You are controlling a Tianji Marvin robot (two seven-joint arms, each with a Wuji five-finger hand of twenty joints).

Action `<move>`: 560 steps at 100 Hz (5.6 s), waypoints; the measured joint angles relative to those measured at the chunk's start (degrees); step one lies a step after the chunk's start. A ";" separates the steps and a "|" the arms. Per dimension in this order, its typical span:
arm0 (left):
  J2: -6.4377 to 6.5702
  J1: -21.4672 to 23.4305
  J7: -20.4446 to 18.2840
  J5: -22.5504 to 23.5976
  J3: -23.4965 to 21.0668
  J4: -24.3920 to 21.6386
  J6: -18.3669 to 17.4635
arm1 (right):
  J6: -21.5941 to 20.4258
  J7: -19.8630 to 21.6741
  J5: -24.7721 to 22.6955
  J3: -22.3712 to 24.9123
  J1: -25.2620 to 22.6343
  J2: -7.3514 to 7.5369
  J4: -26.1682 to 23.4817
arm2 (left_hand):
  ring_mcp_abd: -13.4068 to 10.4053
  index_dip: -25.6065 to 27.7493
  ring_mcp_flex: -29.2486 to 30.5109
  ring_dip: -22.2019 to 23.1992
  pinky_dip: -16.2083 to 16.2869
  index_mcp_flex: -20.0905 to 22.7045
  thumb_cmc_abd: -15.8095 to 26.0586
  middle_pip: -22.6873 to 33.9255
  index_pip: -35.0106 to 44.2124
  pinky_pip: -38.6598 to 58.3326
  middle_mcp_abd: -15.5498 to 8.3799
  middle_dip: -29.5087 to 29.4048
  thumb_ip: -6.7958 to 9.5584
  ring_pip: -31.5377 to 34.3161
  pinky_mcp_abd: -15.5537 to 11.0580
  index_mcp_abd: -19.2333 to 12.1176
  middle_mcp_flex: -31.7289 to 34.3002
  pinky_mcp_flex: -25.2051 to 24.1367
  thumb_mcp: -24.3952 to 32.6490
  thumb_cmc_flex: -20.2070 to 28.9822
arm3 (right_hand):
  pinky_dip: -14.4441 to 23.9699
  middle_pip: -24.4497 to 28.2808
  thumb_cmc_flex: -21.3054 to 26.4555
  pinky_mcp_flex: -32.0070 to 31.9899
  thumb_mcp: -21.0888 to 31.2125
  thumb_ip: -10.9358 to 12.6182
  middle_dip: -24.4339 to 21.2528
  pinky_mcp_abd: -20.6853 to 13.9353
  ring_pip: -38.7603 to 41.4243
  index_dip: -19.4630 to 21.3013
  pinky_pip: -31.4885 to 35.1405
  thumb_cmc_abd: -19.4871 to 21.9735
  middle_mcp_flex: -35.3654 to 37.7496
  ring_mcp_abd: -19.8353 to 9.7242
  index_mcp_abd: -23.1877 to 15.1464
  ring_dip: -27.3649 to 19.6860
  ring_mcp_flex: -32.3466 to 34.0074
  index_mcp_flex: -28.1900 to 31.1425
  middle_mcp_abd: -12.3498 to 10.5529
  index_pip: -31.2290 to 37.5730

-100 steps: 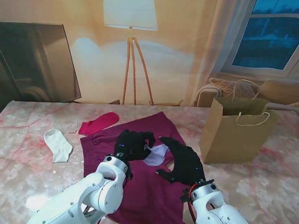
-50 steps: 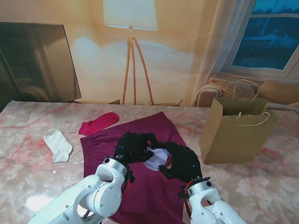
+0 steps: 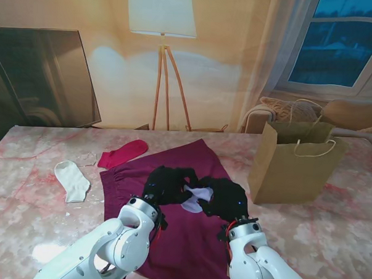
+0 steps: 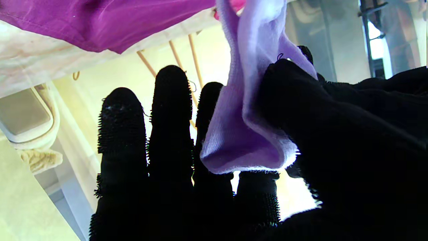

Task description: Fold the socks and the shorts into the kraft paper bag

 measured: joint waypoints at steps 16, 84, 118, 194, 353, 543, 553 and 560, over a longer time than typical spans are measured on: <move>0.00 0.37 0.09 -0.48 -0.43 0.00 -1.24 | -0.06 -0.64 1.35 -0.73 0.99 -0.34 1.09 | 0.00 0.00 0.00 0.00 0.00 0.00 0.00 0.11 0.00 0.00 0.02 0.00 0.00 0.00 -0.01 0.00 0.00 -0.40 0.00 0.00 | -0.11 -0.51 2.80 5.26 -0.06 -1.20 -0.71 0.84 5.09 -8.61 5.21 0.15 7.61 0.53 -2.05 0.71 5.45 1.63 0.05 10.18; 2.11 8.25 -4.35 3.97 -10.77 -4.96 -4.33 | 0.20 6.23 -0.29 4.87 0.64 -0.14 -5.70 | 1.40 -40.87 -20.63 -10.21 -0.68 -11.72 5.66 2.23 -42.13 -20.70 4.12 -22.26 0.00 -22.19 0.66 18.63 -31.17 -12.21 -7.22 -8.23 | -0.81 1.28 3.41 8.87 0.62 -1.77 -1.86 1.90 14.57 -9.29 7.85 2.86 10.25 1.08 -4.32 2.81 6.42 5.22 0.50 12.26; 2.82 11.90 -5.31 4.34 -15.93 -5.33 -4.15 | 0.45 12.99 -1.77 11.98 1.54 0.73 -12.15 | 1.28 -40.94 -23.10 -12.78 -3.03 -9.45 6.34 0.41 -42.32 -24.42 4.20 -24.04 0.00 -23.74 0.68 18.79 -32.81 -12.97 -7.26 -8.22 | -1.15 1.28 3.41 8.88 0.62 -1.77 -1.86 1.91 14.14 -9.28 7.86 2.86 10.25 1.08 -4.88 2.81 6.42 5.70 0.50 12.26; 3.29 12.67 -6.63 3.74 -19.30 -3.82 -4.48 | 4.34 15.52 -4.11 24.37 10.74 1.49 -8.36 | 1.26 -40.95 -24.11 -13.11 -3.74 -8.73 7.22 0.05 -42.33 -24.66 4.20 -24.59 0.45 -23.74 -0.78 18.52 -32.80 -13.55 -8.01 -8.22 | -1.50 0.50 3.41 7.45 0.62 -1.82 -0.55 1.91 9.63 -7.98 7.86 2.86 10.25 1.09 -6.46 2.23 6.42 5.71 0.09 12.26; 3.42 12.82 -5.06 4.11 -20.11 -2.10 -4.68 | 9.48 29.14 -11.01 26.97 15.13 4.63 0.35 | 1.03 -41.03 -26.80 -15.01 -5.10 -6.01 8.51 -1.69 -42.32 -27.10 4.20 -26.76 0.62 -25.38 -1.47 18.14 -34.10 -15.10 -8.78 -8.21 | 2.05 -4.11 -7.85 -13.56 -1.79 3.15 -0.47 2.08 -7.29 3.37 -5.98 6.12 -7.69 1.35 -1.18 1.73 -11.89 -3.65 -0.77 -8.42; 3.59 16.94 -5.96 6.40 -24.01 -5.82 -5.44 | -7.19 14.33 -1.01 11.15 -1.06 2.97 -1.75 | 1.02 -41.44 -26.88 -15.02 -9.10 -6.00 12.37 -1.69 -42.32 -28.95 4.20 -26.76 1.26 -25.38 -0.78 18.14 -34.10 -15.78 -11.79 -10.38 | -4.52 -19.47 -19.29 -22.62 -19.77 6.79 -6.28 -4.51 -17.51 0.82 -25.61 27.35 -18.17 -1.49 3.75 -9.28 -26.04 -13.79 -0.04 -16.91; 3.58 17.56 -7.08 7.16 -25.77 -6.31 -5.68 | -6.82 14.90 -0.62 10.77 -0.89 2.91 -1.24 | 1.02 -41.44 -27.40 -15.02 -9.10 -6.00 13.84 -1.69 -42.32 -28.95 4.20 -26.76 1.27 -25.38 -0.78 18.14 -34.10 -15.60 -12.17 -10.41 | -4.53 -19.63 -19.29 -23.23 -19.77 6.79 -6.28 -4.51 -17.60 0.77 -25.61 27.38 -19.16 -1.51 4.02 -9.75 -26.68 -15.03 -0.04 -16.92; 3.58 17.96 -9.51 8.55 -28.00 -6.85 -5.77 | -6.79 15.20 -0.50 10.47 -0.82 2.91 -0.97 | 1.02 -41.44 -27.40 -15.02 -9.10 -6.00 15.04 -1.69 -42.32 -28.89 4.20 -26.76 1.27 -25.38 -0.78 18.14 -34.10 -15.13 -12.27 -10.34 | -4.54 -19.63 -19.29 -23.29 -19.77 6.79 -6.28 -4.52 -17.61 0.77 -25.61 27.38 -19.16 -1.51 4.02 -9.75 -26.68 -15.03 -0.04 -16.92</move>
